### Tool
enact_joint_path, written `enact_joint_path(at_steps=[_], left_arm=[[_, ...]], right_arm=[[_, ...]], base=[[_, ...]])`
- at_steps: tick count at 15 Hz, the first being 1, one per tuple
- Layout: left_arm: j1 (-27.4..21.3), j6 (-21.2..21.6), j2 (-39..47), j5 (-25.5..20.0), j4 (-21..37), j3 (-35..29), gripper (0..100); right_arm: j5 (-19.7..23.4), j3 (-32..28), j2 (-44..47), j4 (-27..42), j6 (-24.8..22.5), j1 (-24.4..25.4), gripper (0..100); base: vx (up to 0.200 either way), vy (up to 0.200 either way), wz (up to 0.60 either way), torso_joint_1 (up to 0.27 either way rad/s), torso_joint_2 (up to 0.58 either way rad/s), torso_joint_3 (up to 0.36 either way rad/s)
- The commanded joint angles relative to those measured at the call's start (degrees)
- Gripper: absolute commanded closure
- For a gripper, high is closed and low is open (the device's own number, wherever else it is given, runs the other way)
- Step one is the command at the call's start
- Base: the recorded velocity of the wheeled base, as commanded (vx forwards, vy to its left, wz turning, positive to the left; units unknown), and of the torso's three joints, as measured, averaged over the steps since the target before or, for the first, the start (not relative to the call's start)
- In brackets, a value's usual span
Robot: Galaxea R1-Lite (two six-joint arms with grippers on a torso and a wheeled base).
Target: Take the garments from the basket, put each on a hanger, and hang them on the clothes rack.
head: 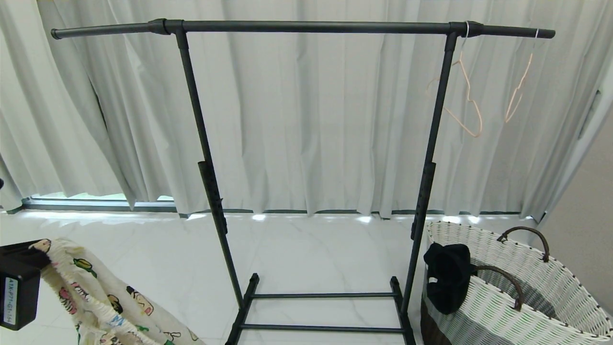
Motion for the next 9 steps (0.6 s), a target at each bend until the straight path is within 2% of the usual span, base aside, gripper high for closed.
enact_joint_path(at_steps=[1, 9], left_arm=[[0.05, 0.06, 0.02, 0.25, -0.03, -0.03, 100], [0.31, 0.50, 0.10, 0.60, -0.64, 0.14, 100]], right_arm=[[0.67, -0.20, 0.95, -0.16, 0.69, 0.01, 0], [1.46, -0.20, 2.18, -0.25, 1.22, 0.01, 0]], base=[[0.000, 0.000, 0.00, 0.129, -0.43, -0.295], [0.000, 0.000, 0.00, 0.162, -0.47, -0.294]])
